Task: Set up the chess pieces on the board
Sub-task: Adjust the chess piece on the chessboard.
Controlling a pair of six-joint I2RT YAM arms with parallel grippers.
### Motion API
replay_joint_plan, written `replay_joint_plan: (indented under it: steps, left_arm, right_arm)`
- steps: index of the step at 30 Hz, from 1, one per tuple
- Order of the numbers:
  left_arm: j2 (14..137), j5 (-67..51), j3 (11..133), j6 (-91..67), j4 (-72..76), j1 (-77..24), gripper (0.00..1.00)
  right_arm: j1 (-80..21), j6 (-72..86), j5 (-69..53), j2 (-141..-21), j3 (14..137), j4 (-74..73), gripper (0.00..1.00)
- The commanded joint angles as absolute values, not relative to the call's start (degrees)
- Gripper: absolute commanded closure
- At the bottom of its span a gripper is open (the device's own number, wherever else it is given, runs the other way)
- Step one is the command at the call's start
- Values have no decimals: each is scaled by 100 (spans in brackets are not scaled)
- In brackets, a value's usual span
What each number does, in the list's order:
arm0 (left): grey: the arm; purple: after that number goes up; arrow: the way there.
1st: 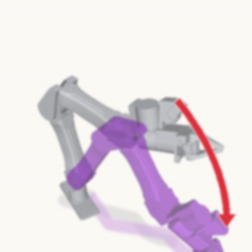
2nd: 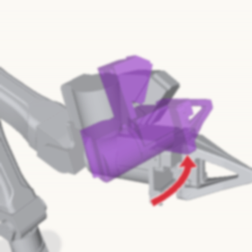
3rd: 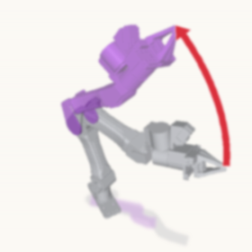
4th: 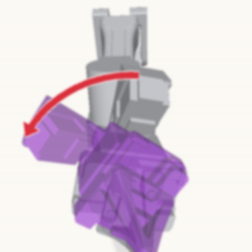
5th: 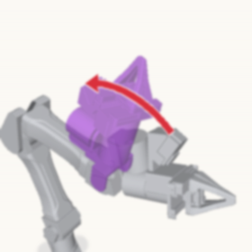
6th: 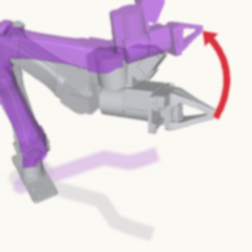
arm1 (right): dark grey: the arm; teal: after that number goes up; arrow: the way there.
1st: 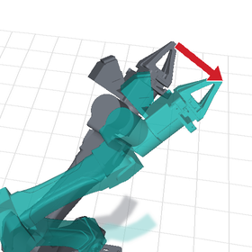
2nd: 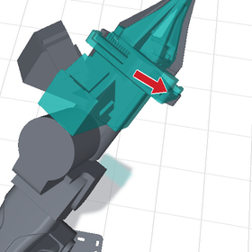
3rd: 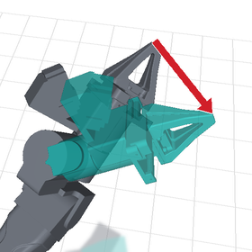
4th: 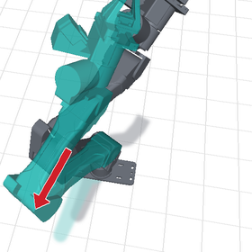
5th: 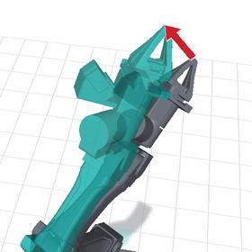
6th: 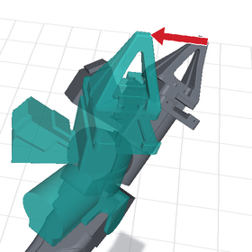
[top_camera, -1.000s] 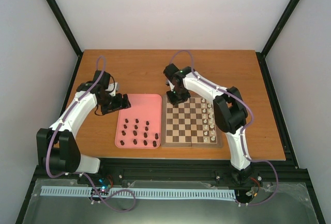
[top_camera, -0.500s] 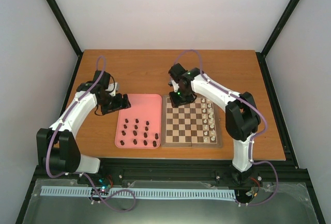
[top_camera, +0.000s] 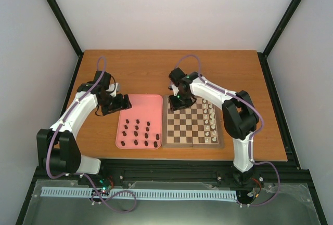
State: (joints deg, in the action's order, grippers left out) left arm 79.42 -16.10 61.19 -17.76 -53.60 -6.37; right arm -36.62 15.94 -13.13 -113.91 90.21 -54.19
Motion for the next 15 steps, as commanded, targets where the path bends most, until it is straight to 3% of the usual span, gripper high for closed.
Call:
replay_joint_plan:
  steps: [1,15]
  left_arm:
    - [7906,-1617,6311,-1749,-5335,-624,0]
    - [7921,-1620,6330,-1747,-5344,-626,0]
  right_arm:
    - [-3626,1648,-1238,-11543,8958,-5344,60]
    - [-3588,1583,-1045,-11686,9097,-5367,60]
